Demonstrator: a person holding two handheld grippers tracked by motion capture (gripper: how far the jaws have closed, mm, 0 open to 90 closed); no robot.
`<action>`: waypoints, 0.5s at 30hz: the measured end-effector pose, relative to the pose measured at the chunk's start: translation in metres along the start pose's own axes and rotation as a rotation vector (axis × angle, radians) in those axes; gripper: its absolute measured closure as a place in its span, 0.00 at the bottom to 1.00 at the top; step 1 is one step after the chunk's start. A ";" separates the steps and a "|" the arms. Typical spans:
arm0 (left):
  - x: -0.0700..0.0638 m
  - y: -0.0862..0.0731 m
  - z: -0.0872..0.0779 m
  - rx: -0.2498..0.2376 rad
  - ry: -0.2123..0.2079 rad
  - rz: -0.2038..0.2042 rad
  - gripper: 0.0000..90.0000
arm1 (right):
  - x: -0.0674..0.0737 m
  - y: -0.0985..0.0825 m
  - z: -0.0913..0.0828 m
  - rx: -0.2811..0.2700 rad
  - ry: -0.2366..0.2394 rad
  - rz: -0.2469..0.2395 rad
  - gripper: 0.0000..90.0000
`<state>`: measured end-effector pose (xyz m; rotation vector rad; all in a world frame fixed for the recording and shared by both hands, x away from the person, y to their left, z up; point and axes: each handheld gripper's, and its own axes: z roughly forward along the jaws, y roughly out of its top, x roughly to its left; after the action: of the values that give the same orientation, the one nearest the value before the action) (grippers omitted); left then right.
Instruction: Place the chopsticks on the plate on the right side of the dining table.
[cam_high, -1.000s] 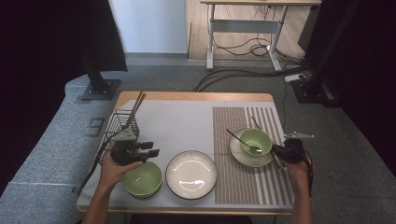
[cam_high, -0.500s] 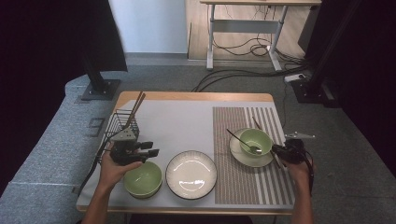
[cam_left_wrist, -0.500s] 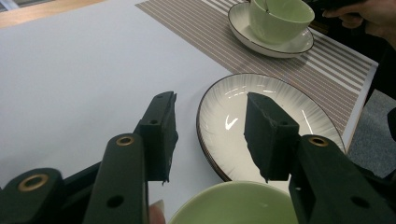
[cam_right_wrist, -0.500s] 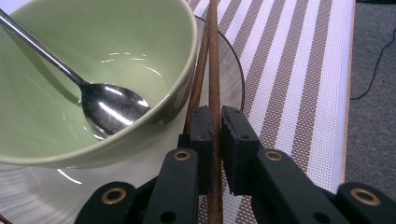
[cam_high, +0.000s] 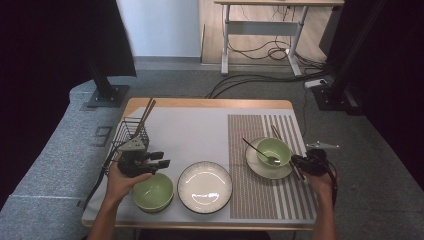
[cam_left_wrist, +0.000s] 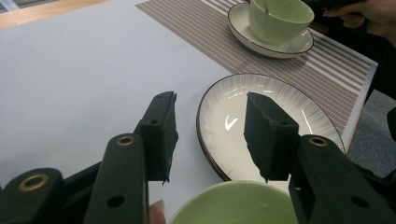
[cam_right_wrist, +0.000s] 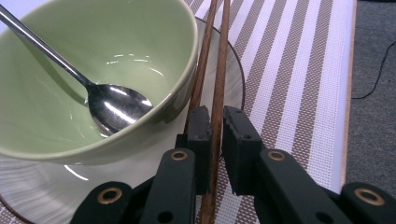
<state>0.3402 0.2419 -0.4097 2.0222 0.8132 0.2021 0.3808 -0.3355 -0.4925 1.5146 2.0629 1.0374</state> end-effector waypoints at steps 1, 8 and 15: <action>0.000 0.000 0.000 0.000 0.000 0.000 0.60 | 0.000 0.000 -0.001 -0.002 0.002 0.001 0.90; 0.000 0.000 -0.001 0.000 0.000 0.001 0.60 | -0.002 -0.001 -0.006 0.006 0.031 0.007 0.86; 0.001 0.000 -0.001 -0.003 -0.001 -0.001 0.60 | -0.002 -0.002 -0.009 0.017 0.051 -0.005 0.81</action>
<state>0.3403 0.2434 -0.4091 2.0191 0.8127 0.2018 0.3739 -0.3408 -0.4880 1.5056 2.1139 1.0698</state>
